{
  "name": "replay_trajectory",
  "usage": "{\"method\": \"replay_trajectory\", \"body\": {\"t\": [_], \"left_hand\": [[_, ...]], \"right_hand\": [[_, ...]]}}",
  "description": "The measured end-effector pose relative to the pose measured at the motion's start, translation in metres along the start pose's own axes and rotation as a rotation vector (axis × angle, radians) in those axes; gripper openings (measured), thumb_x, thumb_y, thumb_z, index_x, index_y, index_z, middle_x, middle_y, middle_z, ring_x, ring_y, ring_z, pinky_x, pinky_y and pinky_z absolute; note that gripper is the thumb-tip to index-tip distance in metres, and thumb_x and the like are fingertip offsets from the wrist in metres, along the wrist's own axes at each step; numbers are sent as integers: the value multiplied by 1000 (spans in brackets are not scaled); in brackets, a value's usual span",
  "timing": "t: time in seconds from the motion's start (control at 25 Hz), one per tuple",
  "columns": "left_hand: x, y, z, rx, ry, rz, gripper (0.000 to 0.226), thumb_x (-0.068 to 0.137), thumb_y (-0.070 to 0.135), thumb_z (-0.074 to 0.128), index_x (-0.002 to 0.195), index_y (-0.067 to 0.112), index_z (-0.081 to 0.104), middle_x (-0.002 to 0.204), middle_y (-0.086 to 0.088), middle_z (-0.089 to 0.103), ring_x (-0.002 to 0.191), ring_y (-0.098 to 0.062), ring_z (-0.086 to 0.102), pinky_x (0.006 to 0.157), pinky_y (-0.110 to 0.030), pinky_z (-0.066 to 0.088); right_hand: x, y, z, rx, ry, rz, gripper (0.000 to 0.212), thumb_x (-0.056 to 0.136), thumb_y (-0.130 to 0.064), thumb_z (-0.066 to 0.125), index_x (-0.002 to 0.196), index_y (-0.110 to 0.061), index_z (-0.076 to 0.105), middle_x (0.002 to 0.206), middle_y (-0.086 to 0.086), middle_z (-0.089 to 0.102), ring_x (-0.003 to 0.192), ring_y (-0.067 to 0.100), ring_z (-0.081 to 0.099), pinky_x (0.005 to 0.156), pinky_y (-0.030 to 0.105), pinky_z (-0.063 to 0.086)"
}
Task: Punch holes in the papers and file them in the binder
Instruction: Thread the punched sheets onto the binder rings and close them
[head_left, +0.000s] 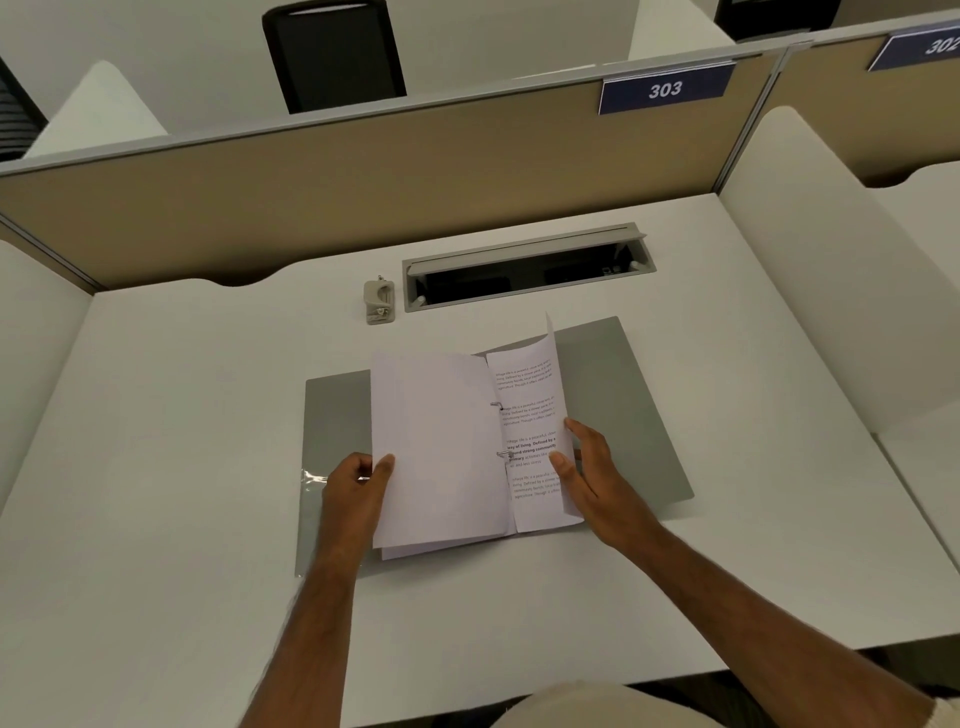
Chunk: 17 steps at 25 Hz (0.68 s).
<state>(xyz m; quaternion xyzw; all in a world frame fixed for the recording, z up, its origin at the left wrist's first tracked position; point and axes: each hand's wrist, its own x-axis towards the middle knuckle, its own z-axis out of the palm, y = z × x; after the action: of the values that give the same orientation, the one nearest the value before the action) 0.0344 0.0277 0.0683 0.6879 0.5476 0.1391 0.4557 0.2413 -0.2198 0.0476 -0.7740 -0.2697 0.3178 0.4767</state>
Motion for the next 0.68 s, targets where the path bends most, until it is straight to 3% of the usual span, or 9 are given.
{"method": "replay_trajectory", "body": {"t": [0.2,0.32,0.52,0.68], "left_hand": [[3,-11,-2,45,-7,-5,26,97,35,67,84,13,62,82,-3,65,76,-21,60,63,-29,45],[6,-20,-3,76,-16,-15,23,94,36,70,87,15,64,84,-2,67,82,-25,64,67,-32,48],[-1,-14,1,94,110,47,27,85,21,78,104,18,58,93,-3,64,88,-24,62,76,-32,46],[-11,17,28,-6,-136,100,14,94,31,72,96,21,63,91,2,69,85,-18,67,74,-32,51]], "right_hand": [[-2,2,1,21,-8,8,67,88,-79,43,144,-48,23,152,-10,36,137,16,47,105,45,52],[-2,3,2,13,-4,1,70,89,-78,42,147,-44,24,152,-13,33,137,17,47,104,46,53],[-6,-4,2,-1,-2,-9,74,89,-78,41,149,-38,26,151,-14,33,136,14,46,102,43,54],[-7,-11,7,-86,-1,-39,64,96,-66,43,149,-34,27,152,-12,33,134,11,47,107,44,51]]}}
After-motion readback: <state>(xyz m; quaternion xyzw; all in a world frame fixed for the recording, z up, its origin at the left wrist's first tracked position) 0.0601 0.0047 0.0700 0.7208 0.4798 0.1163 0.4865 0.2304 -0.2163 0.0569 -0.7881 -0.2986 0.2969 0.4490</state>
